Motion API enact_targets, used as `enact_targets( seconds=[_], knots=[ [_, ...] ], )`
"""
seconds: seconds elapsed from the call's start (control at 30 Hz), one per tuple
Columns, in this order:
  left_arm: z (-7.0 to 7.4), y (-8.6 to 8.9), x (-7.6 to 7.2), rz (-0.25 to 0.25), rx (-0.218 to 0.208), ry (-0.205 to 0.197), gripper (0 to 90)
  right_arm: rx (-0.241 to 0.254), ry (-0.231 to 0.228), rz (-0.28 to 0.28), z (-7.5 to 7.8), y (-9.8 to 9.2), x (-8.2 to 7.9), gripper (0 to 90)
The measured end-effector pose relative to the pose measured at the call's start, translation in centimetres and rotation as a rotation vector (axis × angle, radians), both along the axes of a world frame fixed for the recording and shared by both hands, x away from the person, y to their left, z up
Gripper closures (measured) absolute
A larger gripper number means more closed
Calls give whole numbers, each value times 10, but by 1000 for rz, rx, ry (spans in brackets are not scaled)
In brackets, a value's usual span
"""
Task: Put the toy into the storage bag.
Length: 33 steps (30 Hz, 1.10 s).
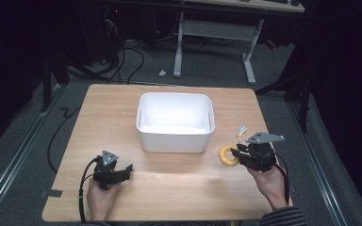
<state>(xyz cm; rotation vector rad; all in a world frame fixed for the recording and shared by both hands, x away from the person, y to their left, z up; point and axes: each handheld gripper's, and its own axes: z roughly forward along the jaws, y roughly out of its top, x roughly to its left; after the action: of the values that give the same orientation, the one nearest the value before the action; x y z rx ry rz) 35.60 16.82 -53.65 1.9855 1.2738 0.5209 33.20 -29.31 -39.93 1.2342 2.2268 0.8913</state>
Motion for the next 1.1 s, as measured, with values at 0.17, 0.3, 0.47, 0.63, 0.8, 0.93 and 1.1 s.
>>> enact_targets(
  seconds=[0.17,0.3,0.47,0.63,0.8,0.93,1.1],
  knots=[
    [0,0,0,0,-1,0,247,16,-8,10,14,0,7,684],
    [0,0,0,0,-1,1,247,25,-16,16,24,2,13,684],
    [0,0,0,-1,-1,1,247,17,-30,24,35,7,21,683],
    [0,0,0,0,-1,0,246,10,-50,31,47,14,31,683],
    [0,0,0,-1,2,0,246,14,-62,41,56,23,40,683],
    [0,0,0,-1,2,0,246,4,-65,50,59,32,47,683],
    [0,0,0,-2,2,0,246,-2,-72,63,63,41,53,683]
  ],
)
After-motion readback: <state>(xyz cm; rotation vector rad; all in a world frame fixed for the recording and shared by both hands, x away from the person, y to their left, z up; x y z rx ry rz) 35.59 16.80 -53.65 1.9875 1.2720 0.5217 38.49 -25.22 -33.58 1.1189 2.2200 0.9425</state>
